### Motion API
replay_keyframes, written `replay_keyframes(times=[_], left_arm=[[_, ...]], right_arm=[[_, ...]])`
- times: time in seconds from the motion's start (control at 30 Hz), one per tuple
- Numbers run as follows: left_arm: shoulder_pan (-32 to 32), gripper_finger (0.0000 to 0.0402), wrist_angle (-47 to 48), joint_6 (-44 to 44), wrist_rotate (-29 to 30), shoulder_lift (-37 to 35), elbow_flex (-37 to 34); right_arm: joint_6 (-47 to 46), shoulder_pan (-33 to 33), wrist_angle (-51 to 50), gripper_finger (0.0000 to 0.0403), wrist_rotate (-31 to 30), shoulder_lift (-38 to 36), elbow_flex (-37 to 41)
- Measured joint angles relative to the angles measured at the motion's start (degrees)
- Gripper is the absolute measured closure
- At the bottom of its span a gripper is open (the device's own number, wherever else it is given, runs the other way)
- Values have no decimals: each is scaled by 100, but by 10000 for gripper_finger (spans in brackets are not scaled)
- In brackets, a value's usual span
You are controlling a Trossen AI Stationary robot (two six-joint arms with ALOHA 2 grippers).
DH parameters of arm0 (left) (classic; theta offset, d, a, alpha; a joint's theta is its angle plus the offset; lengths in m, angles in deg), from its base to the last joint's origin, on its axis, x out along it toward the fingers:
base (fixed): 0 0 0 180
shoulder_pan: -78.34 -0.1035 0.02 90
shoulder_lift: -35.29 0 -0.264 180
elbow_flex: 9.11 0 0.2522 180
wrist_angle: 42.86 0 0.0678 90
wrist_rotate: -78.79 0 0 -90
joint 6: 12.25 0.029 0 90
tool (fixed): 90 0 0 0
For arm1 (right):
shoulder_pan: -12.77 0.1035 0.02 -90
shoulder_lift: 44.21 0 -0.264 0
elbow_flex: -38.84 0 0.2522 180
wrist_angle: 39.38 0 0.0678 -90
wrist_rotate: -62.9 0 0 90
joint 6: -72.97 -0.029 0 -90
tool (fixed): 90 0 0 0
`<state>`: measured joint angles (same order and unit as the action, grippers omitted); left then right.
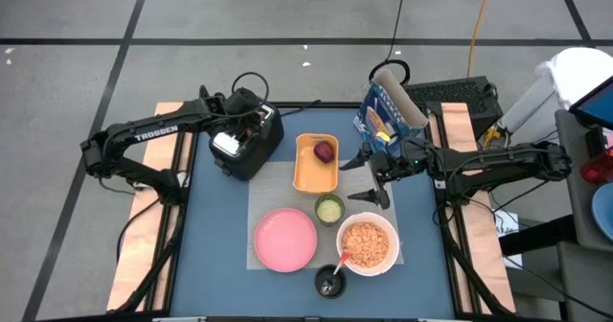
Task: Arrange a breakfast setting
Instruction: Put the bagel from the toaster on the pink plate
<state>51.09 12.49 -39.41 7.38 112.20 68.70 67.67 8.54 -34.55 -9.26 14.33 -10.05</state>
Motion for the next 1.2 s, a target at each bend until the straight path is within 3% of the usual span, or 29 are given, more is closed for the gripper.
replay_keyframes(times=[0.7, 1.2], left_arm=[[0, 337, -141, 41, -39, -92, -22], [2, 337, -192, 203, -20, -872, -15]], right_arm=[[0, -2, 0, 5, 1, -2, 0], [0, -1, 0, 5, 1, -2, 0]])
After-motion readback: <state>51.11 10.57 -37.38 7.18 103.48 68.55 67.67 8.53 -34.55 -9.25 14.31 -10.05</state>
